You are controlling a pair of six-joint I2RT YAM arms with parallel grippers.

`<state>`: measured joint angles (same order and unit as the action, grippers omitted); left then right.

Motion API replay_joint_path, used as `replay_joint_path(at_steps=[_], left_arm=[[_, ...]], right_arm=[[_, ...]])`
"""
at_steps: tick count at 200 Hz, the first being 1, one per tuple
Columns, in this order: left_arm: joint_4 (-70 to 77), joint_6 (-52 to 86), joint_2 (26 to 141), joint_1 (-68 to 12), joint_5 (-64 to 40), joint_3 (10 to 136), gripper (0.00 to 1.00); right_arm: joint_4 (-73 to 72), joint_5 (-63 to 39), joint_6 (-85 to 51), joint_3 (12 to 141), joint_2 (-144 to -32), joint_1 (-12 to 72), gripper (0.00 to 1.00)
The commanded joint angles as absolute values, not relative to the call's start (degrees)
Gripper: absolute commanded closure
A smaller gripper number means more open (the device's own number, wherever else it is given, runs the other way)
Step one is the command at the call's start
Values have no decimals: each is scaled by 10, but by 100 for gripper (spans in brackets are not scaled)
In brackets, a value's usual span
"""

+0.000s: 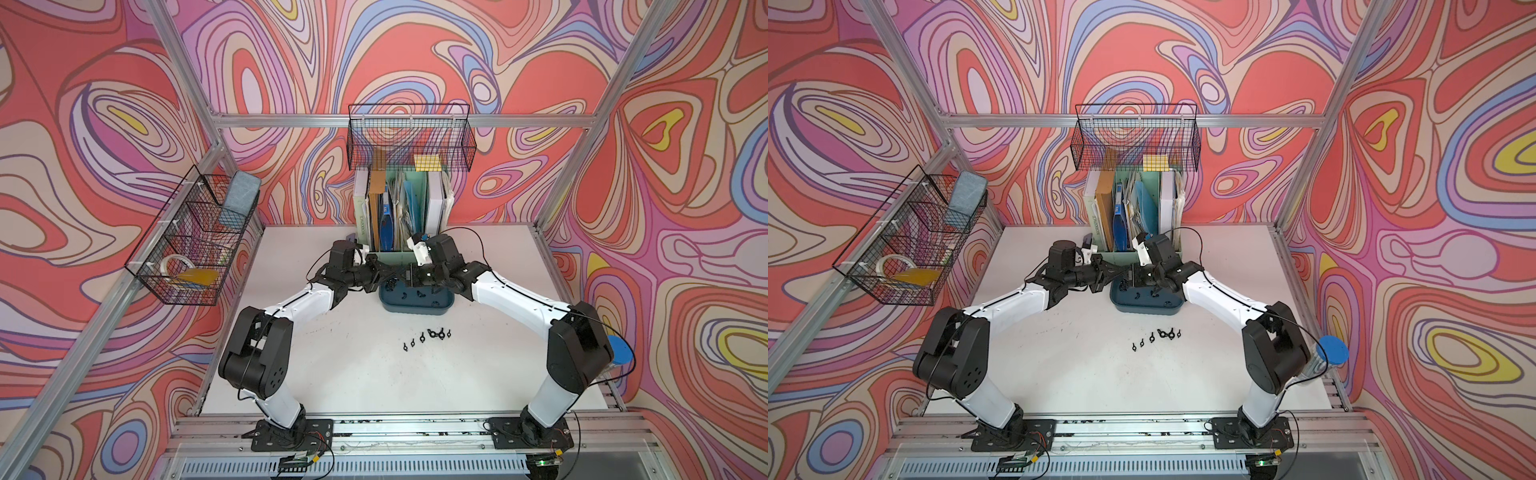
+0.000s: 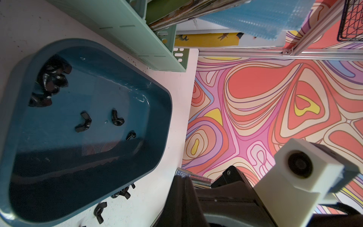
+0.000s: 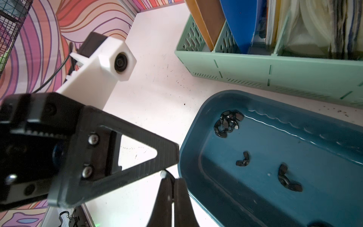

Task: Take out the wing nut from the storage box
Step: Pick up the wing nut from the storage box.

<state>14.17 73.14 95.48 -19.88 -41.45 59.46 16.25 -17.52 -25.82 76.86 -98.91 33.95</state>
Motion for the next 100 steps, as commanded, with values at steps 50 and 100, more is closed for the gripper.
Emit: replay_joint_path(at_steps=[50, 100], left_arm=[[150, 725, 950, -197, -428, 576, 84], [151, 728, 948, -198, -431, 573, 83]], right_arm=[[157, -164, -263, 785, -998, 344, 100], [158, -148, -265, 784, -1000, 344, 100]])
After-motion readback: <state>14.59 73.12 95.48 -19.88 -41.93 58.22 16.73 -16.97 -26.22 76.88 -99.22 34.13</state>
